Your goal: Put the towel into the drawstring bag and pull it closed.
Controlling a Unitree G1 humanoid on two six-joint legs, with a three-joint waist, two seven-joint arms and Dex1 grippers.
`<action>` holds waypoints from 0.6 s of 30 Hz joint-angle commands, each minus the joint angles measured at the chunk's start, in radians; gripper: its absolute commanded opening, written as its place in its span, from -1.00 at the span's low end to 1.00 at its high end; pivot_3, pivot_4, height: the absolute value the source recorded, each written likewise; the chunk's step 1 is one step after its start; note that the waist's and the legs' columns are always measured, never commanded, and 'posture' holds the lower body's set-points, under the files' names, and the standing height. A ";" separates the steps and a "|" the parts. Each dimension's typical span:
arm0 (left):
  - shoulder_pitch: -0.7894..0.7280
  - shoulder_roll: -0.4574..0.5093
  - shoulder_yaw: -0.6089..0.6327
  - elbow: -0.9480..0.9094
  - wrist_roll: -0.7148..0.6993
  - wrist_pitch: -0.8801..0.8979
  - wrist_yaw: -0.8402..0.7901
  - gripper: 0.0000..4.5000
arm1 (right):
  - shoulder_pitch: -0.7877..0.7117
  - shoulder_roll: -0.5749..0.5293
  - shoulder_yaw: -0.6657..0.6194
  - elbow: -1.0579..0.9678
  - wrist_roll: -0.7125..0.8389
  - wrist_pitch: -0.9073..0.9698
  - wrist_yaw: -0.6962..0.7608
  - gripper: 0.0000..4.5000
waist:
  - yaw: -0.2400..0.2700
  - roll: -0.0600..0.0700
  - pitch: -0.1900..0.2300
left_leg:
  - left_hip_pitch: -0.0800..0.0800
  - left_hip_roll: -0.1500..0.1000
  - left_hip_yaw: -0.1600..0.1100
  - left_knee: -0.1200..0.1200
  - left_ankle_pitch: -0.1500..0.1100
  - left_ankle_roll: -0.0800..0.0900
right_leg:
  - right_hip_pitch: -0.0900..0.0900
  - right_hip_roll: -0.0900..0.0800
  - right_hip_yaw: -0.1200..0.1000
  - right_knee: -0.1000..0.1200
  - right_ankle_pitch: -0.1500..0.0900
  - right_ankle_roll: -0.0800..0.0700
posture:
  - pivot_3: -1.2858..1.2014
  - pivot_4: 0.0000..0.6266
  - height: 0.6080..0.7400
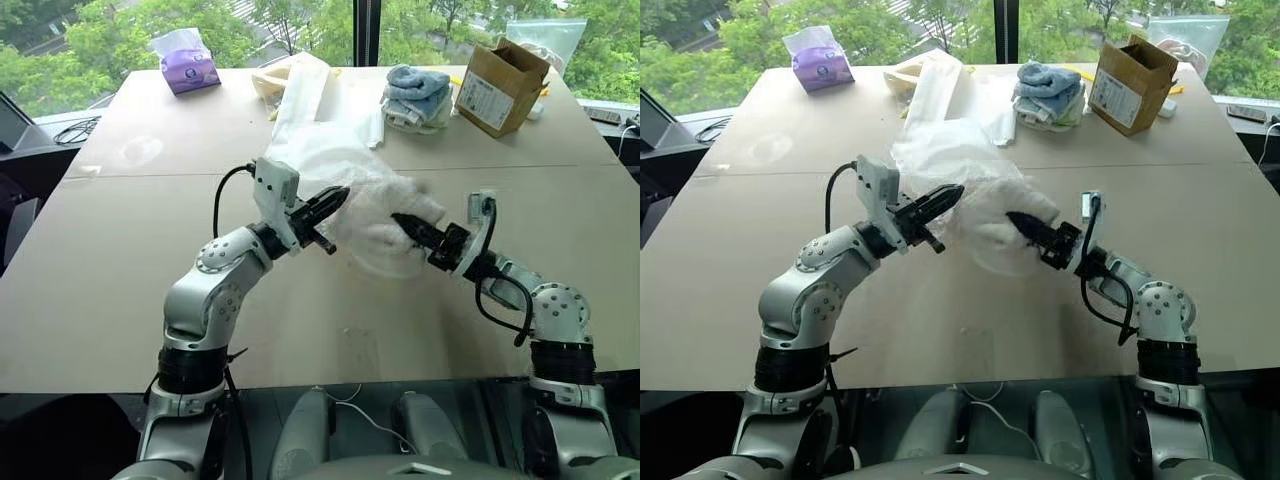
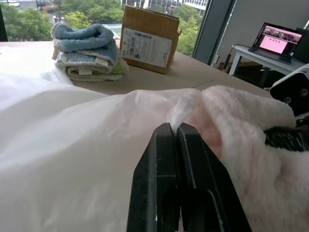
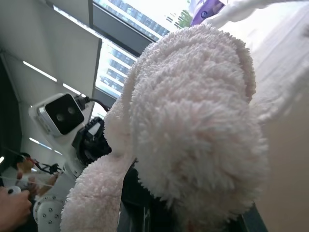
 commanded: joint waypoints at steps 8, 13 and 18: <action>-0.009 -0.008 -0.011 -0.084 -0.052 0.038 0.006 -1.00 | -0.051 0.137 0.031 0.032 -0.021 -0.050 -0.131 -0.99 | -0.007 0.000 0.000 | 0.001 0.000 0.001 0.000 0.000 0.000 | -0.001 0.001 0.002 0.001 0.000 0.000 | 0.03 -0.52 1.00; -0.018 -0.011 -0.003 -0.081 -0.053 0.042 0.013 -1.00 | -0.010 0.037 0.220 -0.046 -0.203 -0.099 0.049 -0.99 | 0.000 0.000 0.000 | 0.000 0.000 0.001 0.000 0.000 0.000 | -0.001 0.000 0.001 0.001 0.000 0.000 | 0.03 -0.52 1.00; -0.010 -0.015 -0.011 -0.089 -0.059 0.047 0.018 -1.00 | -0.061 0.043 0.231 0.001 -0.267 -0.141 0.049 -0.99 | -0.006 0.000 0.000 | 0.000 0.000 0.001 0.000 0.000 0.000 | -0.001 0.000 0.001 0.001 0.000 0.000 | 0.03 -0.52 1.00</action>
